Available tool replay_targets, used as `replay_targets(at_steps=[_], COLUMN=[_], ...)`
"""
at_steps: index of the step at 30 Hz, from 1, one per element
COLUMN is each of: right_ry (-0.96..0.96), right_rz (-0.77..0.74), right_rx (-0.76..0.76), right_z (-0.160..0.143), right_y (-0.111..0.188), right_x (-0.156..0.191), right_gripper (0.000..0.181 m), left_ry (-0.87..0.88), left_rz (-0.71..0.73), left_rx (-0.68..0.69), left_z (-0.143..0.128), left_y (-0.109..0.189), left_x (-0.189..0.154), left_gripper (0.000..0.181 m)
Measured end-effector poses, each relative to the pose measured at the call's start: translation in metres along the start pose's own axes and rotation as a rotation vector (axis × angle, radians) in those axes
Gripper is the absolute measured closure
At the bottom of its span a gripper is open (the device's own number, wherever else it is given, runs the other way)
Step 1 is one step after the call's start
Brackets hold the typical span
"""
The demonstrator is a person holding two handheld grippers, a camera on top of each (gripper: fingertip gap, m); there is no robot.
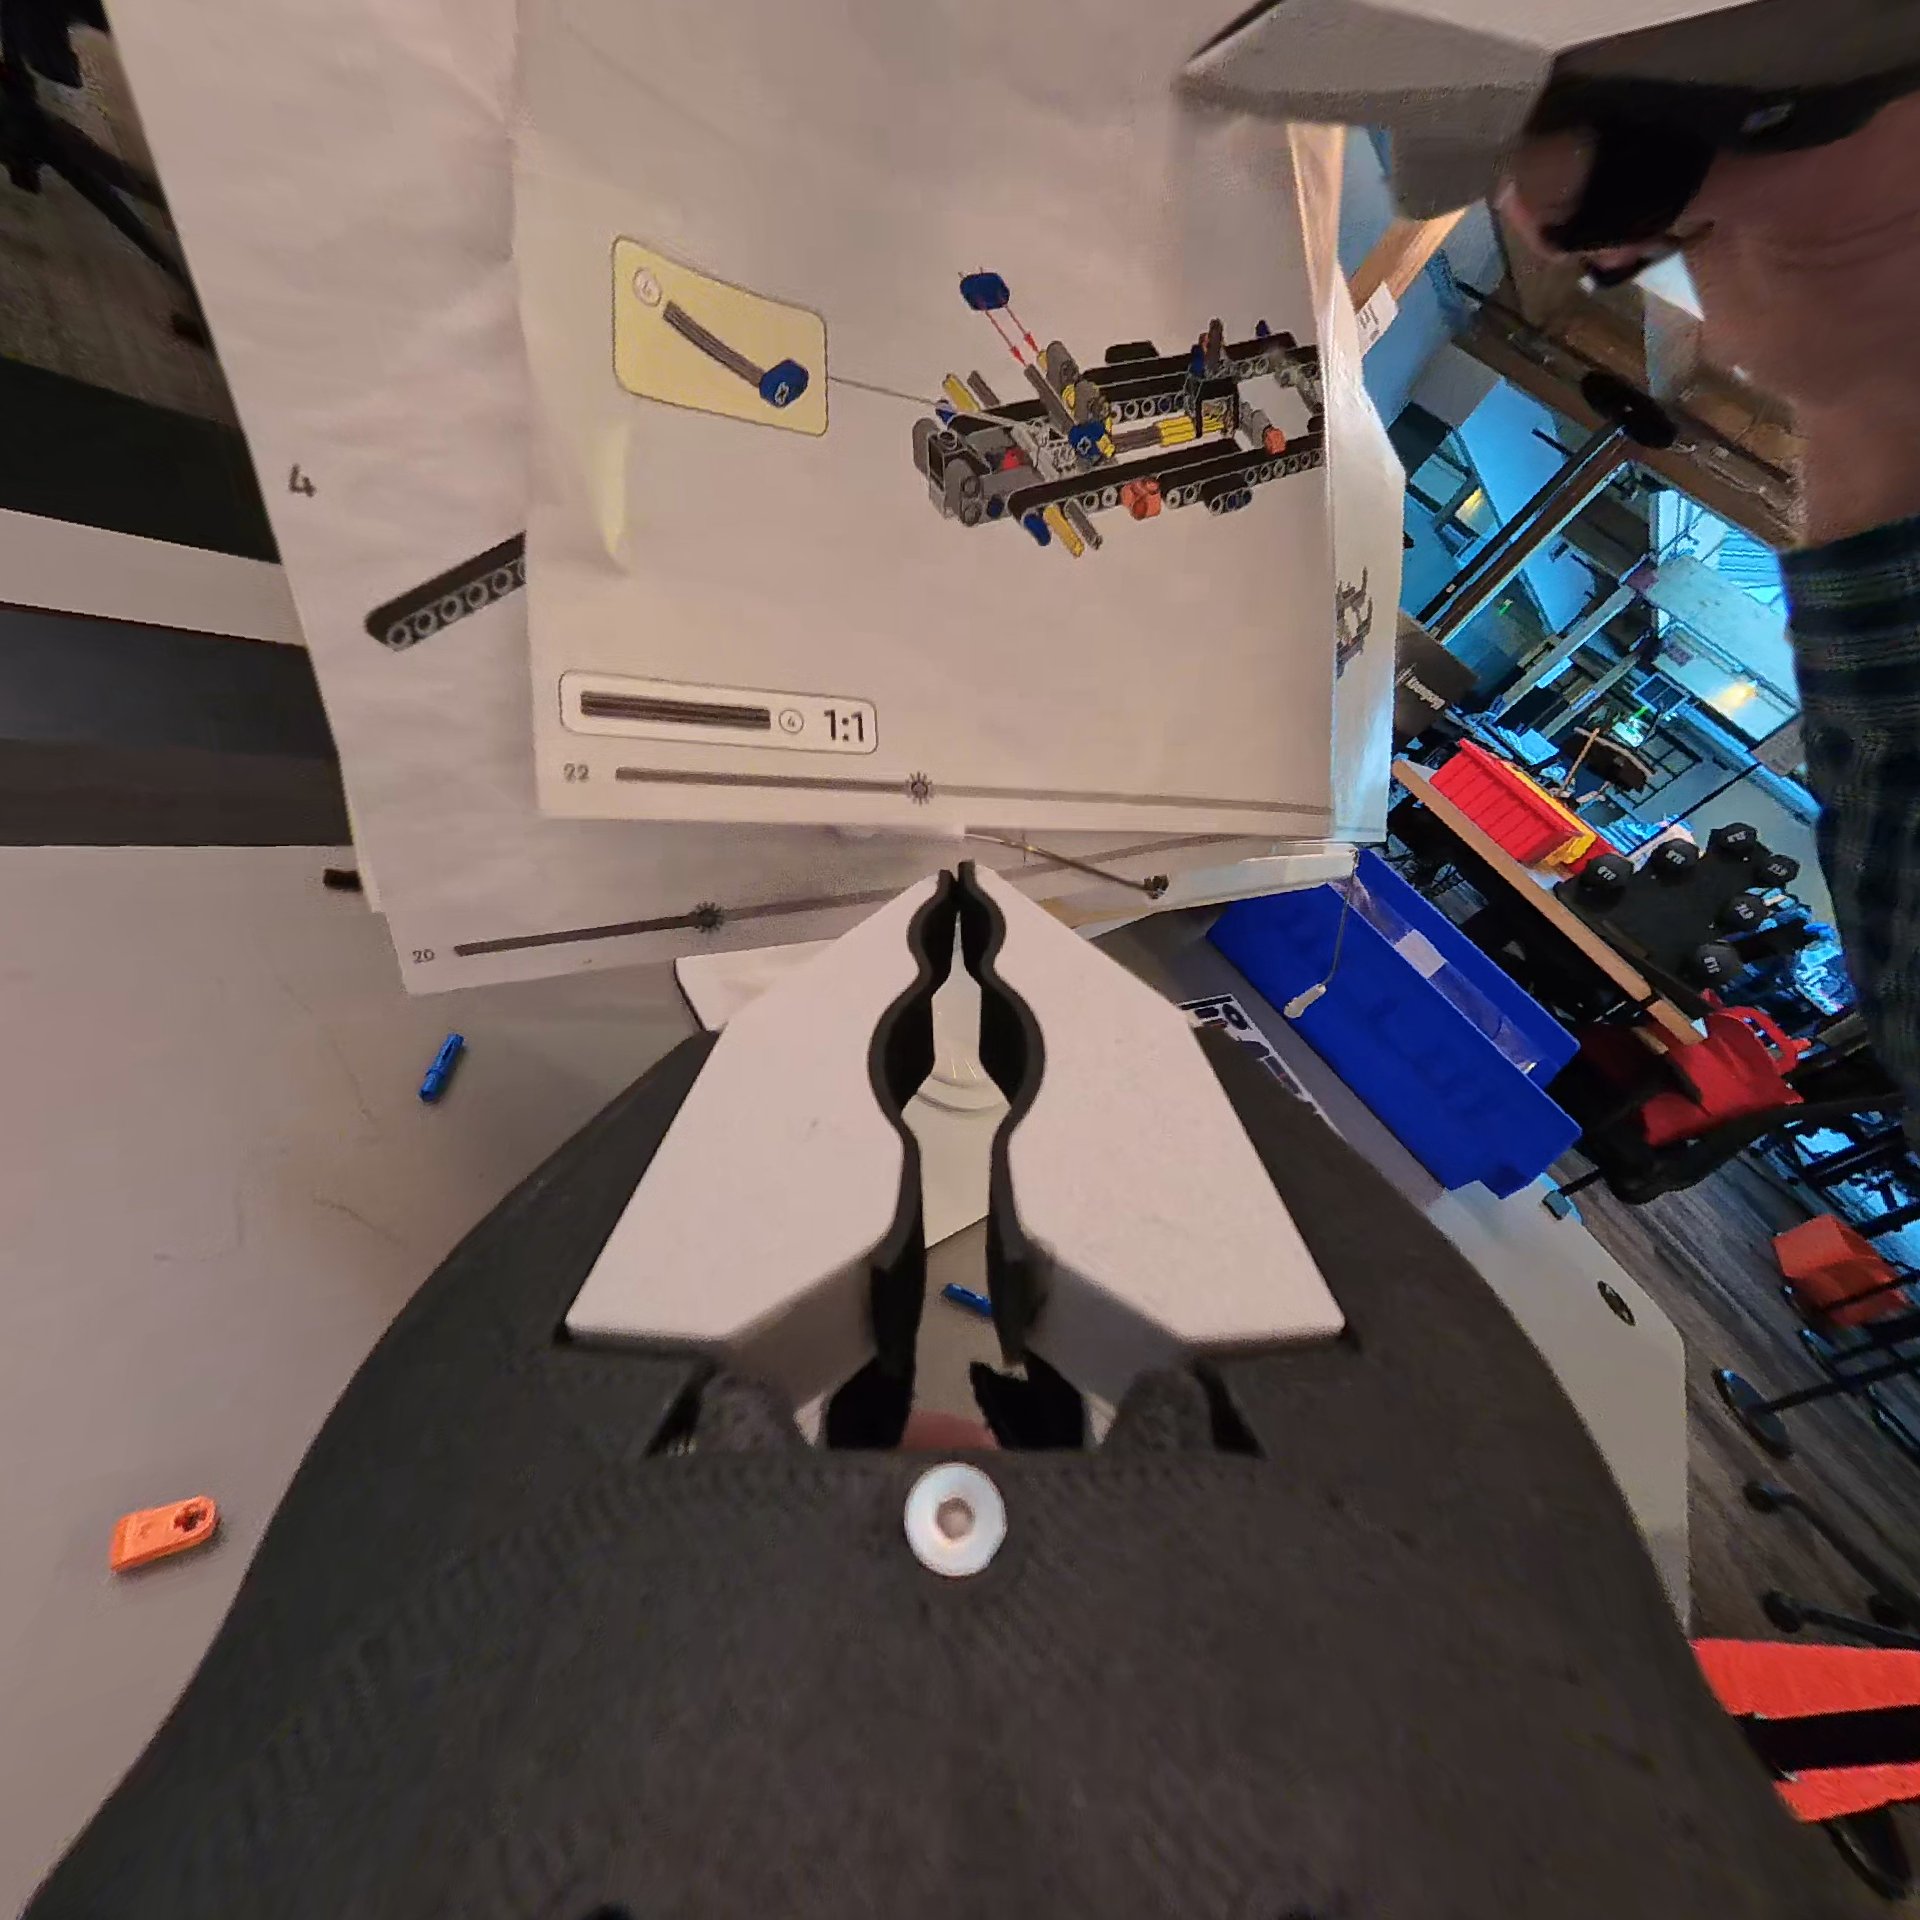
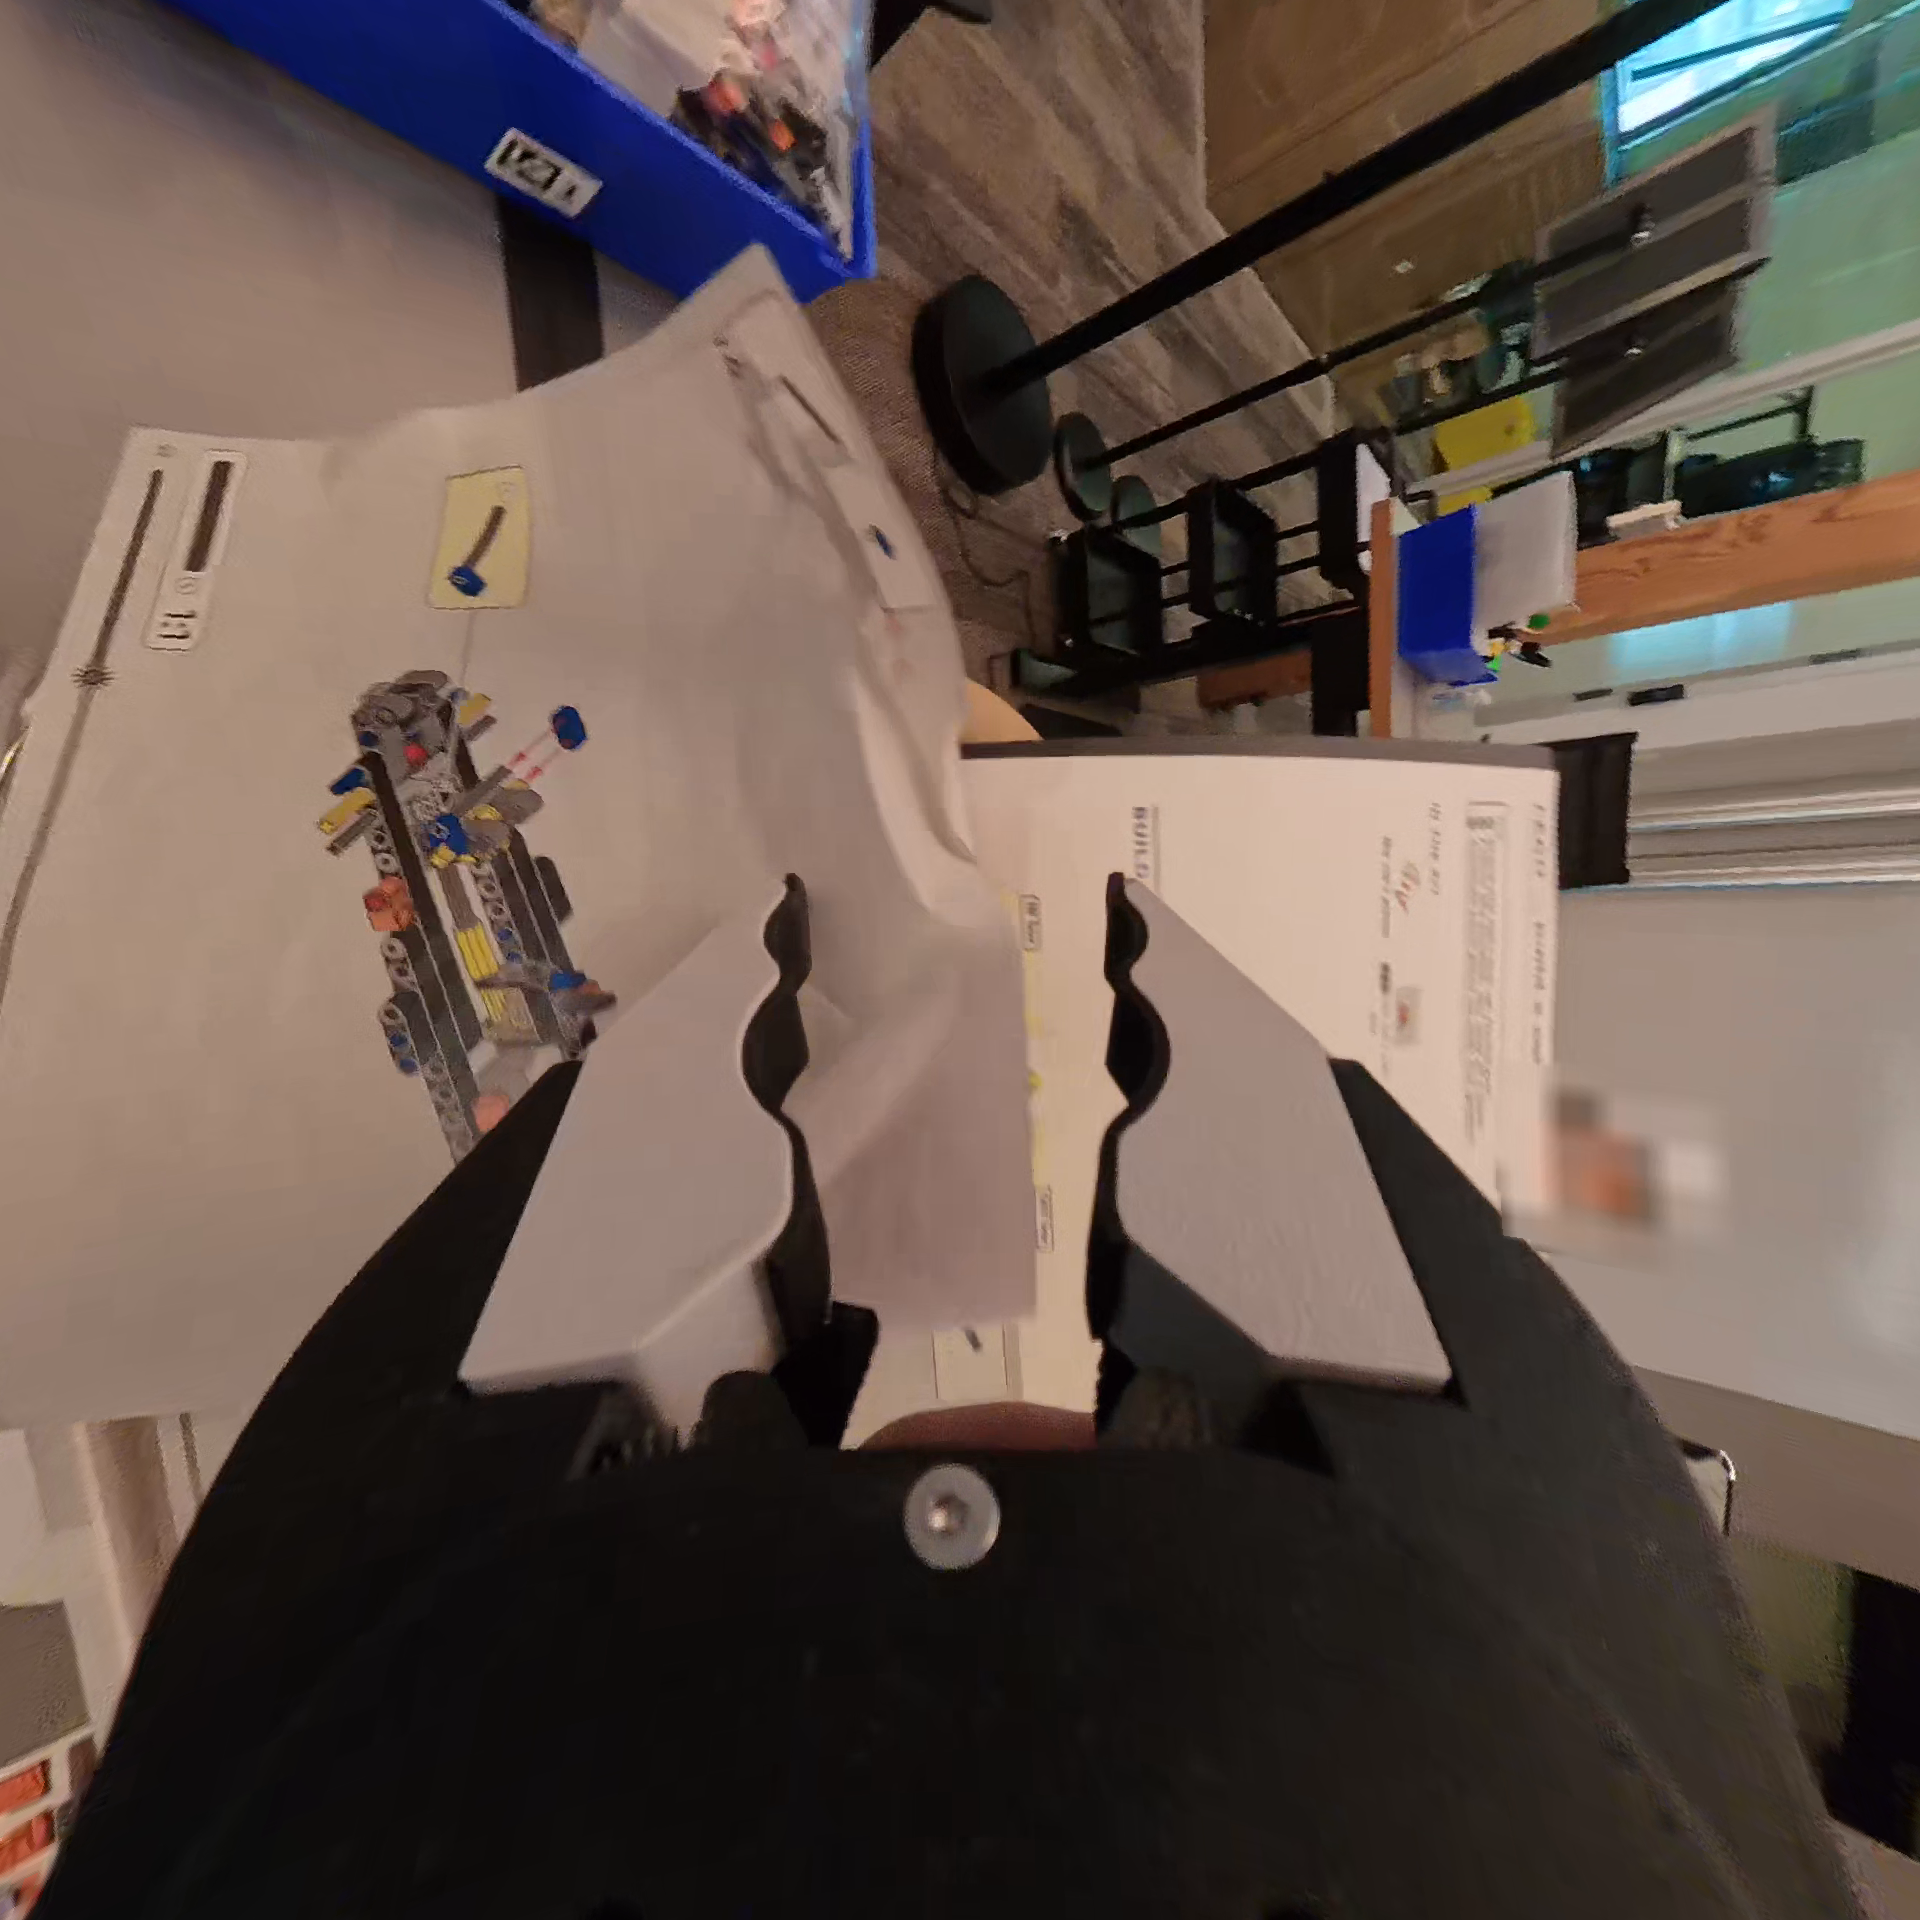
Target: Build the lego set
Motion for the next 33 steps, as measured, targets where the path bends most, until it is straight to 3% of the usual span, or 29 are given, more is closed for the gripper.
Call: replay_targets(at_steps=[7, 15, 21, 26, 31, 33], right_ry=[-0.059, -0.053, -0.166, -0.156, -0.136, -0.146], right_rz=[0.006, 0.107, 0.124, 0.260, 0.320, 0.326], right_rx=[-0.079, -0.045, -0.086, -0.026, -0.020, -0.057], right_z=[-0.004, -0.021, -0.055, -0.076, -0.072, -0.068], right_y=[0.053, 0.054, 0.081, 0.071, 0.044, 0.039], right_x=[0.008, 0.041, 0.048, 0.074, 0.093, 0.095], right_gripper=[0.138, 0.140, 0.148, 0.148, 0.148, 0.148], left_ry=[-0.024, -0.071, -0.106, -0.038, -0.008, -0.006], left_rz=[0.019, 0.069, 0.083, 0.029, -0.038, -0.084], left_rx=[-0.001, -0.030, -0.001, 0.034, 0.097, 0.071], left_z=[0.011, 0.028, 0.024, 0.014, -0.001, 0.003], left_y=[0.025, 0.051, 0.050, 0.039, 0.017, 0.009], left_x=[0.012, 0.018, 0.019, 0.026, 0.031, 0.030], left_gripper=[0.179, 0.172, 0.171, 0.154, 0.131, 0.134])
Point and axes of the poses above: each gripper's, where its closed fingertips meet, y back along the fingers, z out of its top, x = y × z across the jaws, the point moved 10 cm from there along y, back along the fingers, and after that the axes turned 2 degrees about z, right-handed, at the moved point
